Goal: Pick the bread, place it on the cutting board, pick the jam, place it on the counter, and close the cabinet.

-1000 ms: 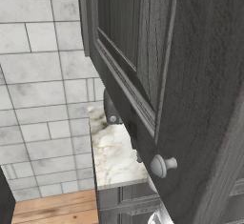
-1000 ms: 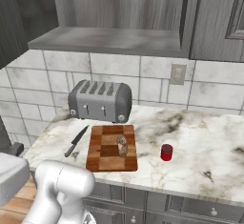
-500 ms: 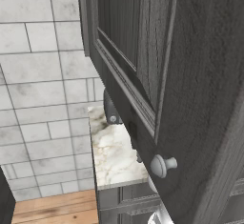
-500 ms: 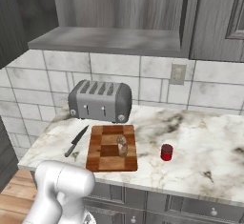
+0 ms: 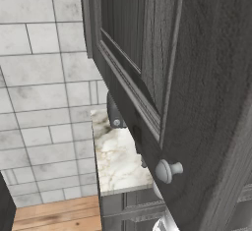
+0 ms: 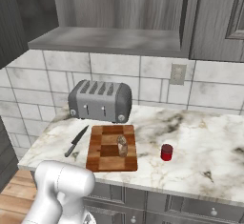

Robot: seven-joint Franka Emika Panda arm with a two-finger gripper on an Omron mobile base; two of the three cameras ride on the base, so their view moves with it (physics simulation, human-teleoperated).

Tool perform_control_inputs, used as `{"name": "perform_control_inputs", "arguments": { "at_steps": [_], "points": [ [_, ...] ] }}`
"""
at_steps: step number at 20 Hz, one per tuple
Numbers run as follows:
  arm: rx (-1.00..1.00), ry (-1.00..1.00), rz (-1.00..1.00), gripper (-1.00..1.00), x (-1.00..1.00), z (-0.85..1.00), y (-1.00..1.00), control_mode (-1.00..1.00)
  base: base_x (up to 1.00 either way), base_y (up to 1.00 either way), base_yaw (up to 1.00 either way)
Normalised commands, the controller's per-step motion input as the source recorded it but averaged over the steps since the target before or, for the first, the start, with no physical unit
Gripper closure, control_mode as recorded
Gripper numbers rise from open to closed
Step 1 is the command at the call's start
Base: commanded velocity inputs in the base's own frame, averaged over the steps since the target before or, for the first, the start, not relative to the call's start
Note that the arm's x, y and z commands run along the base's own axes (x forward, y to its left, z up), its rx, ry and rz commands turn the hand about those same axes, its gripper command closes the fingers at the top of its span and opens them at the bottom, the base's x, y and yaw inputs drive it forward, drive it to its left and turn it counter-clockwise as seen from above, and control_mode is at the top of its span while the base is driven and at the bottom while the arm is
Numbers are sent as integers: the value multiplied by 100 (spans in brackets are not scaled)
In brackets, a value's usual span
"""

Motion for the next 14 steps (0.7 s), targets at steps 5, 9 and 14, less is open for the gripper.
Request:
{"name": "perform_control_inputs", "arguments": {
  "at_steps": [5,9,14],
  "points": [
    [0,-3,0,-100,-36,0,40,-100,0,0,0],
    [0,-5,0,-100,-36,1,33,-100,0,0,0],
    [0,-5,0,-100,-28,0,30,-100,0,0,0]
  ]
}}
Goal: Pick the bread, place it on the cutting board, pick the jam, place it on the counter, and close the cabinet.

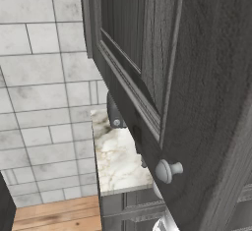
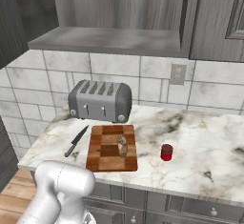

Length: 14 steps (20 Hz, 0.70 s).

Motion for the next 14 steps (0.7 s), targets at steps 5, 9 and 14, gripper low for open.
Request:
{"name": "perform_control_inputs", "arguments": {
  "at_steps": [5,9,14],
  "points": [
    [0,0,0,-100,-12,0,29,-100,0,0,0],
    [0,0,0,-100,-9,0,32,-100,0,0,0],
    [0,-1,0,-100,-9,0,34,-100,0,0,0]
  ]
}}
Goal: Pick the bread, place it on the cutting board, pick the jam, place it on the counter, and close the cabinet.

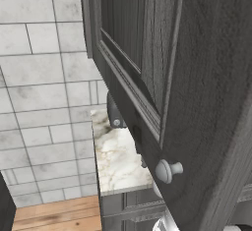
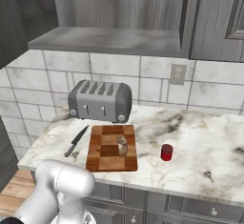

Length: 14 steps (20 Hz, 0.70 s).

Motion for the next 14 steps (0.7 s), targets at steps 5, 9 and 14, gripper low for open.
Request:
{"name": "perform_control_inputs", "arguments": {
  "at_steps": [5,9,14],
  "points": [
    [0,-1,0,-100,0,1,35,-100,0,0,0],
    [0,0,0,-100,0,0,35,-100,0,0,0],
    [0,0,0,-100,0,0,29,-100,0,0,0]
  ]
}}
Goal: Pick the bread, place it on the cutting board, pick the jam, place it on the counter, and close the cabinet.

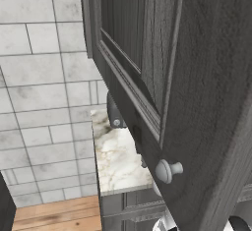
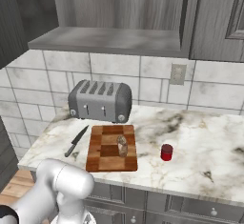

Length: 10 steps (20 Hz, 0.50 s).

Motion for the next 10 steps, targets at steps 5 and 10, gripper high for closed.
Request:
{"name": "perform_control_inputs", "arguments": {
  "at_steps": [5,10],
  "points": [
    [0,0,-2,-100,0,0,15,-100,0,0,0],
    [0,0,-7,-100,0,2,8,-100,0,0,0]
  ]
}}
